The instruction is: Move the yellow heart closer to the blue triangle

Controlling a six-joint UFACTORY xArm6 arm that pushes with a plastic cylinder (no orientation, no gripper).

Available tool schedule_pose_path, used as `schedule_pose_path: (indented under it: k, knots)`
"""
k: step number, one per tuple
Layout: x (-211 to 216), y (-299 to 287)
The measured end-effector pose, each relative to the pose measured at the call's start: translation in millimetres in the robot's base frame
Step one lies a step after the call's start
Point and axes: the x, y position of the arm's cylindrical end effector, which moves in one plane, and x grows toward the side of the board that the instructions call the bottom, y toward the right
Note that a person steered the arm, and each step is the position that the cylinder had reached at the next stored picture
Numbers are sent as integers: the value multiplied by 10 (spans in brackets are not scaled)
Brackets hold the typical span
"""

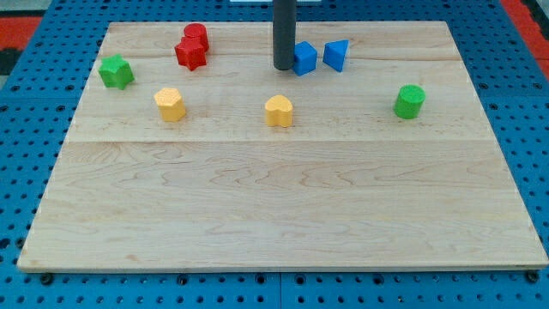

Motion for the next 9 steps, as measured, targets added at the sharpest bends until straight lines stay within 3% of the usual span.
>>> schedule_pose_path:
  k: [2, 4, 5, 6, 7, 9]
  knots:
    - [1418, -367]
    - [1469, 232]
    - [774, 102]
    - [876, -358]
    - [699, -552]
    - [569, 239]
